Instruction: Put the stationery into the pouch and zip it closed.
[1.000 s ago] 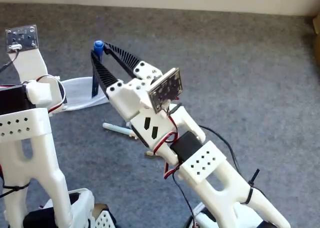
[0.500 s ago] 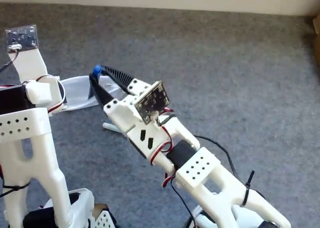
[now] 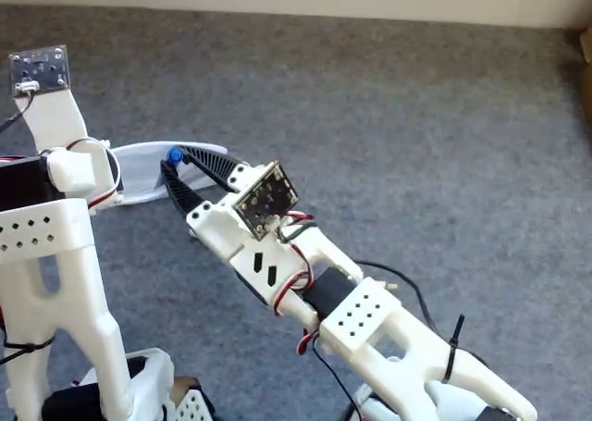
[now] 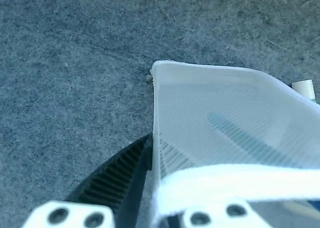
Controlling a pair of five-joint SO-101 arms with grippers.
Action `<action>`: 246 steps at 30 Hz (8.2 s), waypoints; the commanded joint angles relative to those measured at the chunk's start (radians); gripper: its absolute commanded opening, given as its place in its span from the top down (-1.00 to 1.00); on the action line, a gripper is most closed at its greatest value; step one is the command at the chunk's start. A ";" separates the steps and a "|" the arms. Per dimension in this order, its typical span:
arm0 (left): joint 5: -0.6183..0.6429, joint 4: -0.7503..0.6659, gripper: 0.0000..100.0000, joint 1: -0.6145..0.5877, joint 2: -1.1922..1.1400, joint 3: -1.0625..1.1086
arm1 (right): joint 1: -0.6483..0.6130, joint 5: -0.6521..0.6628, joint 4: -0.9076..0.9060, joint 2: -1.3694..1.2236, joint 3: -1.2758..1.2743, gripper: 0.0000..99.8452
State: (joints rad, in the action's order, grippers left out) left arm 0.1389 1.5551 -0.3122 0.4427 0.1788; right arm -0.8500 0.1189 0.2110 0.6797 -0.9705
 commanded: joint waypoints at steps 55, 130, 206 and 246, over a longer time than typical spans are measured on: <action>0.011 -0.029 0.99 -0.038 -0.019 0.058 | 0.311 -0.075 -0.688 -0.122 0.395 0.77; 0.011 -0.066 0.99 -0.125 -0.018 0.107 | 0.444 0.143 -1.541 -1.527 1.684 0.77; 0.011 -0.080 0.99 -0.119 -0.024 0.110 | 0.389 0.021 -1.974 -0.987 1.808 0.99; 0.011 -0.086 0.99 -0.117 -0.018 0.133 | 0.116 -0.091 -1.969 -0.308 1.435 0.99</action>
State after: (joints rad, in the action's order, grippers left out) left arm 0.1419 1.4876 -0.4074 0.4442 0.2892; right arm -0.7135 0.0391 -1.7469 0.3069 0.4703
